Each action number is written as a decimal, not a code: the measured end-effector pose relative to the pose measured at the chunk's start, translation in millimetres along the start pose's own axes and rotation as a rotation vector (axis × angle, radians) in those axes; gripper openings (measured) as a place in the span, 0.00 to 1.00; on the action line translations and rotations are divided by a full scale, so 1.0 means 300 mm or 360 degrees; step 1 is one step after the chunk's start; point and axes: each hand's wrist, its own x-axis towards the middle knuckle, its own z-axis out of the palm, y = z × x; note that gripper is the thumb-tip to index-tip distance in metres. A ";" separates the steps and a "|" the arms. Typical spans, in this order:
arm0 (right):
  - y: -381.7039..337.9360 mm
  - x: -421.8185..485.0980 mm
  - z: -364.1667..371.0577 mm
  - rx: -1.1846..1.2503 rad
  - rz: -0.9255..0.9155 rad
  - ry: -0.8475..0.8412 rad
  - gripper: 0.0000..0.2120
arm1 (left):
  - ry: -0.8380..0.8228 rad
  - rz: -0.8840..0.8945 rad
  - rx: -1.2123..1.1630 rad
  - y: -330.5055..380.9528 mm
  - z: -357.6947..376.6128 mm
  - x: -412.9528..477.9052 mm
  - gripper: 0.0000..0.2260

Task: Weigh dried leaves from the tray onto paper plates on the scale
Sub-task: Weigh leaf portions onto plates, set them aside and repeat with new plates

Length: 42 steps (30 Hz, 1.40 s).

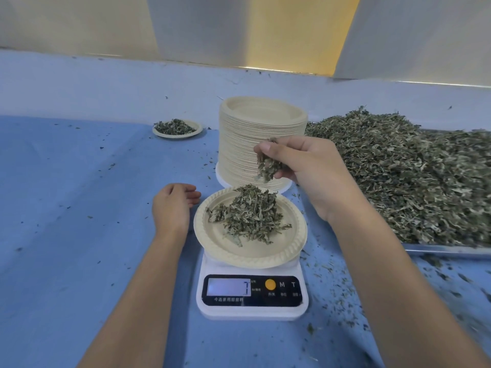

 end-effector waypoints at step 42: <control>0.182 0.053 -0.282 -0.0303 0.0448 0.0734 0.08 | -0.0539 0.0375 -0.0179 0.358 0.166 -0.152 0.12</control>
